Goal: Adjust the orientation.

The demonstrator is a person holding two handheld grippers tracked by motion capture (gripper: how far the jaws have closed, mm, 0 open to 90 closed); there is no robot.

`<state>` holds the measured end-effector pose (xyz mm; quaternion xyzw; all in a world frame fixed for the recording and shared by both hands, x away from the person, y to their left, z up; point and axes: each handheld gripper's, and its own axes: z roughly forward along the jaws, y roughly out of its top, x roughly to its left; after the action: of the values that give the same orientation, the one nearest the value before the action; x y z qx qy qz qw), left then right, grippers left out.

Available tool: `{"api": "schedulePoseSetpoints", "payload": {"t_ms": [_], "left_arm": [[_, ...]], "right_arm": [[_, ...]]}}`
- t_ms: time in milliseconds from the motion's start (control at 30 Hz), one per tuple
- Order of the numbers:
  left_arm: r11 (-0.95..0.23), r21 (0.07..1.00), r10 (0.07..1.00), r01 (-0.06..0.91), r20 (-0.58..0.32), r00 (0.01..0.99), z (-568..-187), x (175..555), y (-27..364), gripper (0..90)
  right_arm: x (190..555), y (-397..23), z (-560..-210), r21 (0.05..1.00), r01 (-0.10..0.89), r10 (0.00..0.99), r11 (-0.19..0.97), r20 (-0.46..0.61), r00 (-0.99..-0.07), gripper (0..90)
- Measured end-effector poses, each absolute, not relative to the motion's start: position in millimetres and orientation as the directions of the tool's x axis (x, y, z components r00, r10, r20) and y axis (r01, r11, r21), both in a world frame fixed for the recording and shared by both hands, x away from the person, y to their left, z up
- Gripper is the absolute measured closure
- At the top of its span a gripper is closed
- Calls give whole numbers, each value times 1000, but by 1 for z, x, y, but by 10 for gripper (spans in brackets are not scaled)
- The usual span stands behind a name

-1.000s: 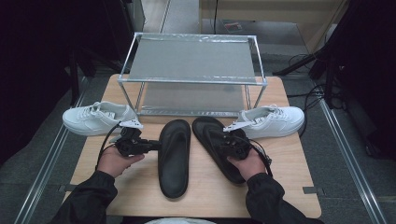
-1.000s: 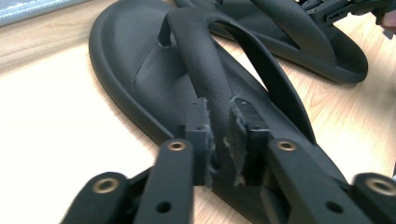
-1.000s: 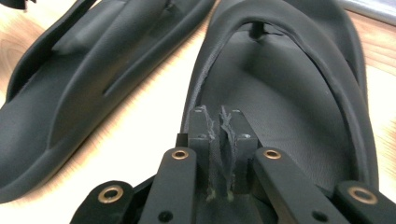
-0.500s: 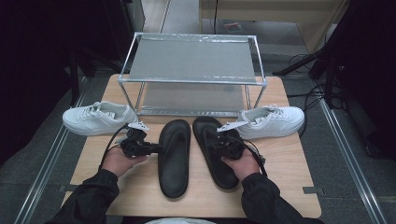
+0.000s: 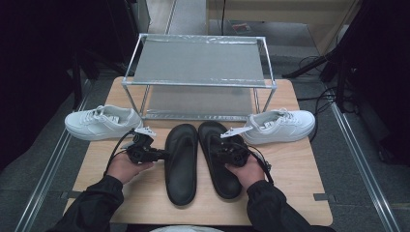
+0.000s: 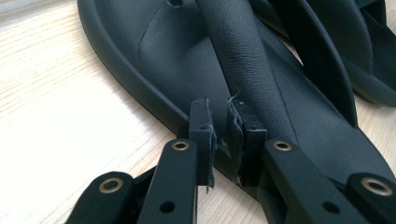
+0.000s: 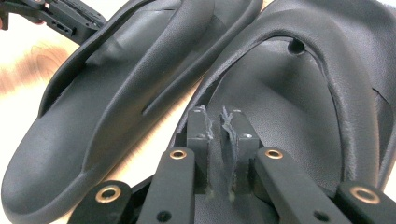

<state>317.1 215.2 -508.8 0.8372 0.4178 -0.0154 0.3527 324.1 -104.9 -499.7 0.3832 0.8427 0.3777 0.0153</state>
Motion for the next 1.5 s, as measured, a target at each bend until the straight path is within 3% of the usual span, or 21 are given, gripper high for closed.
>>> {"api": "schedulePoseSetpoints", "payload": {"t_ms": [233, 300, 400, 1067, 1200, 1500], "left_arm": [[-415, 579, 671, 702, -326, 666, -509, 315, 209, 805], [-409, 579, 645, 706, -364, 672, -510, 315, 206, 809], [-430, 580, 649, 692, -334, 683, -510, 312, 199, 824], [-437, 576, 619, 690, -364, 696, -513, 307, 182, 837], [-428, 564, 592, 707, -416, 690, -515, 307, 179, 844], [-441, 592, 587, 674, -377, 716, -508, 305, 182, 796]], "right_arm": [[325, -106, -500, 648, 639, 657, 414, 272, -703, 823], [325, -106, -500, 650, 636, 658, 415, 268, -704, 817], [326, -107, -501, 652, 636, 657, 412, 271, -703, 810], [328, -109, -502, 655, 641, 662, 399, 278, -696, 797], [329, -110, -502, 656, 641, 667, 398, 273, -694, 797], [328, -115, -499, 663, 648, 688, 375, 269, -674, 797]]}}
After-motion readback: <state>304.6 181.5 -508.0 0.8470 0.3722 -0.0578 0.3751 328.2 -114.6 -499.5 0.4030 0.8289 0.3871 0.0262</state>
